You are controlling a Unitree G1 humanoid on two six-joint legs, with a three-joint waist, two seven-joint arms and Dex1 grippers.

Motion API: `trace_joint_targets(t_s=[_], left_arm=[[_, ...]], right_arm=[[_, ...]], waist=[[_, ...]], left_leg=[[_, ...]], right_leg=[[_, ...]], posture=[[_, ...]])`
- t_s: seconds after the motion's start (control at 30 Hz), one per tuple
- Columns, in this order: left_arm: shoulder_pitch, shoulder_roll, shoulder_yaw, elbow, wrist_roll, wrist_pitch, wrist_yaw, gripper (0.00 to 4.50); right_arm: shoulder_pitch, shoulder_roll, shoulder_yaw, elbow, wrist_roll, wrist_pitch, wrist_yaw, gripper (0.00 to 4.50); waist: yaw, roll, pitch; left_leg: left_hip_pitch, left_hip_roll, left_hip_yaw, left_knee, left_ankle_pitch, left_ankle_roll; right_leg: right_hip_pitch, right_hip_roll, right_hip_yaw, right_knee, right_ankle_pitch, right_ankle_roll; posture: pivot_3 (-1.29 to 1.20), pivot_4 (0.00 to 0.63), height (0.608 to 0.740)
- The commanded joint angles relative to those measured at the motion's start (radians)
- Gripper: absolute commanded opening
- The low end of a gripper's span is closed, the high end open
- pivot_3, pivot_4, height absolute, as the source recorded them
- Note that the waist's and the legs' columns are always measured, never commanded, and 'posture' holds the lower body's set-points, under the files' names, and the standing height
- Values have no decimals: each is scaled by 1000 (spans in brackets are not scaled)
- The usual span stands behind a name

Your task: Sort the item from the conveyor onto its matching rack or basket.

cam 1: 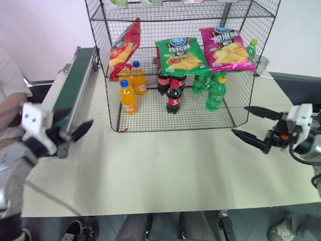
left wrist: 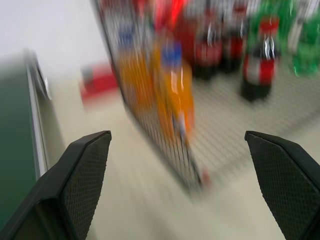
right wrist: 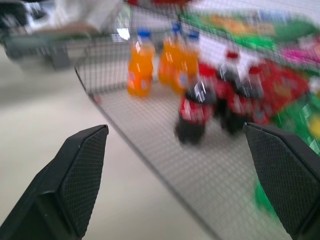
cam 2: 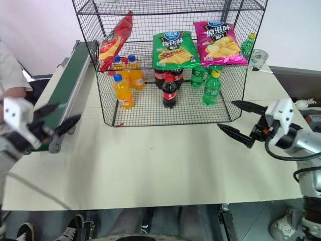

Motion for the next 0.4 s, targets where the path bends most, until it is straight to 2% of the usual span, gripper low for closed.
trace_joint_targets(t_s=[0.03,0.17,0.4], left_arm=[[42,58,111,-7,5,-55,-41,4473],[62,73,132,88,39,-120,-50,4473],[90,68,92,168,139,-312,-102,4473]], right_arm=[[25,-29,-54,-3,15,-8,35,4500],[23,-41,-59,41,-5,-28,55,4500],[1,-41,-50,79,-31,-60,66,4500]], waist=[[10,0,0],[17,4,-2],[14,4,-2]], left_leg=[[0,1,0,0,0,0],[1,1,1,0,-1,1],[1,1,1,-2,-1,1]], right_leg=[[0,0,0,0,1,-1],[1,0,0,-2,1,-2],[0,0,0,-2,1,-2]], posture=[[0,150,740],[0,150,740],[0,150,740]])
